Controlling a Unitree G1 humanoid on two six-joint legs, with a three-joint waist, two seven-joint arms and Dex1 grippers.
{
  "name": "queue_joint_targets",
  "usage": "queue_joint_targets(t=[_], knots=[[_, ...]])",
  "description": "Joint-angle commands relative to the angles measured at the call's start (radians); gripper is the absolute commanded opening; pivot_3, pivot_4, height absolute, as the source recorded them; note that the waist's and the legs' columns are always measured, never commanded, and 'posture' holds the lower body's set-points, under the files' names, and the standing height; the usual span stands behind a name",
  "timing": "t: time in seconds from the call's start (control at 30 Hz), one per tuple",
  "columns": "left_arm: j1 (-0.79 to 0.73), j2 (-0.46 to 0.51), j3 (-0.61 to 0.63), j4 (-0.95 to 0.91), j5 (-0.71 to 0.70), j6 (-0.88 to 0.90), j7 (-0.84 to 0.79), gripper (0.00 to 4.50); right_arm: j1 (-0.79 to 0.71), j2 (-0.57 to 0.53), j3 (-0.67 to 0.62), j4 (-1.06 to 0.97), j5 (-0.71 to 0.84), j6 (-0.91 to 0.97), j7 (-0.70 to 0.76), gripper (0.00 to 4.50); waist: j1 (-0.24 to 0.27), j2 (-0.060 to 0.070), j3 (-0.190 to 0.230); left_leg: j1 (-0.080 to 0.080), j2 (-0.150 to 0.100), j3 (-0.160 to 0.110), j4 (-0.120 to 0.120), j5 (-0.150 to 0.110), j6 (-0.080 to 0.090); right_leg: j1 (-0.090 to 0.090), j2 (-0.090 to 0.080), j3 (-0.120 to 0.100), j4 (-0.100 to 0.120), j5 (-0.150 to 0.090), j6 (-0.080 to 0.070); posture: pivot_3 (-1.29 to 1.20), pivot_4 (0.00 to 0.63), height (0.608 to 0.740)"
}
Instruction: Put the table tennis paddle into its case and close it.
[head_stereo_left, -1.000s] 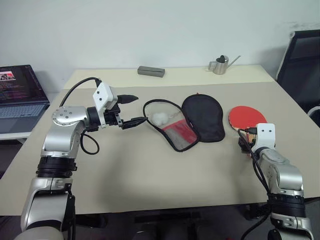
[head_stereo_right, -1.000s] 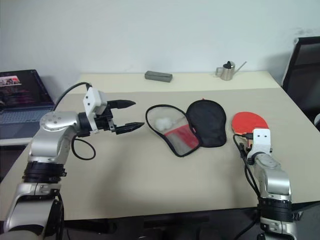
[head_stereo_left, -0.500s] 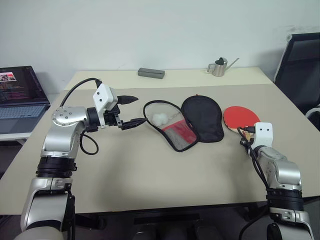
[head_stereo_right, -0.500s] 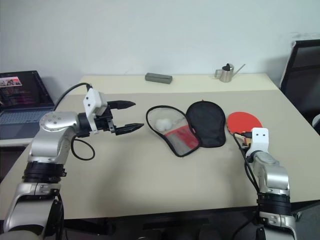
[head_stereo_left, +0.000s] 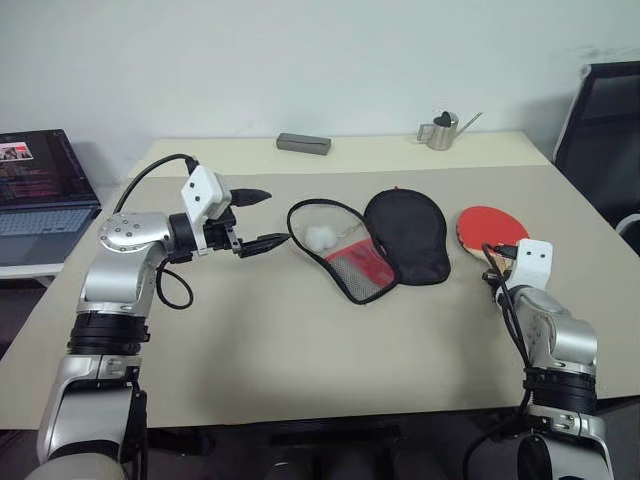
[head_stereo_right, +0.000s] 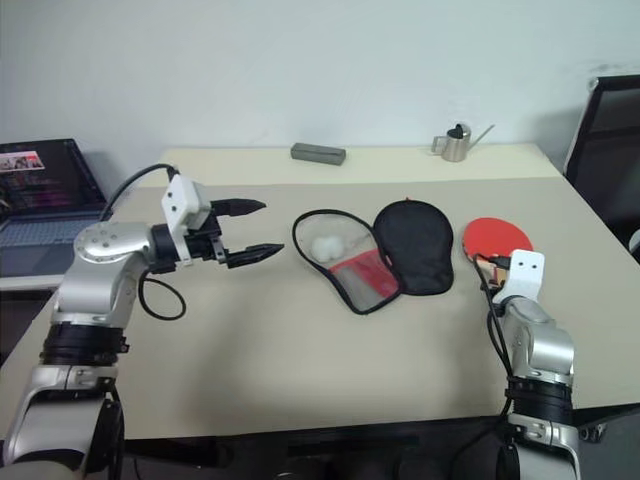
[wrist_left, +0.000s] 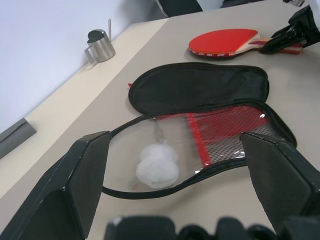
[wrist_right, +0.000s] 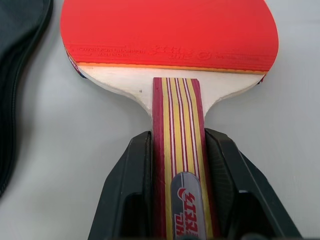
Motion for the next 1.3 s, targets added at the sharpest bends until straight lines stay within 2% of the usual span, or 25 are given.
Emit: queue_joint_targets(t=[0.03, 0.2, 0.47, 0.87, 1.3], knots=[[-0.026, 0.022, 0.040, 0.006, -0.007, -0.020, 0.016, 4.50, -0.056, 0.006, -0.001, -0.123, 0.023, 0.014, -0.011, 1.18, -0.002, 0.001, 0.001, -0.003, 0.000, 0.000, 0.000, 0.000, 0.000, -0.003, 0.000, 0.000, 0.001, 0.000, 0.000, 0.00, 0.150, 0.740], [-0.026, 0.035, 0.050, 0.026, -0.008, -0.026, 0.015, 4.50, -0.112, 0.025, 0.031, -0.191, 0.031, 0.031, -0.011, 1.18, -0.010, 0.003, 0.002, -0.010, 0.000, 0.000, 0.000, 0.000, 0.000, -0.012, 0.000, 0.000, 0.003, -0.001, -0.002, 0.00, 0.150, 0.740], [-0.028, 0.049, 0.059, 0.045, -0.009, -0.032, 0.016, 4.50, -0.183, 0.075, 0.101, -0.228, 0.054, 0.074, 0.007, 1.18, -0.009, 0.003, 0.002, -0.011, 0.000, 0.000, 0.000, 0.000, 0.000, -0.012, 0.000, 0.000, 0.002, -0.001, -0.002, 0.00, 0.150, 0.740], [-0.028, 0.050, 0.055, 0.056, -0.009, -0.044, 0.018, 4.50, -0.194, 0.212, 0.232, -0.100, 0.024, -0.018, -0.001, 1.18, -0.012, 0.003, 0.002, -0.011, 0.000, 0.000, -0.001, 0.000, -0.001, -0.013, 0.000, 0.000, 0.003, -0.001, -0.002, 0.00, 0.150, 0.740], [-0.023, 0.055, 0.053, 0.042, -0.009, -0.036, 0.016, 4.50, -0.200, 0.188, 0.306, 0.152, -0.068, -0.214, 0.043, 1.18, -0.017, 0.003, 0.002, -0.011, 0.000, 0.001, -0.001, 0.001, -0.001, -0.015, 0.000, 0.001, 0.004, -0.001, -0.002, 0.00, 0.150, 0.740]])
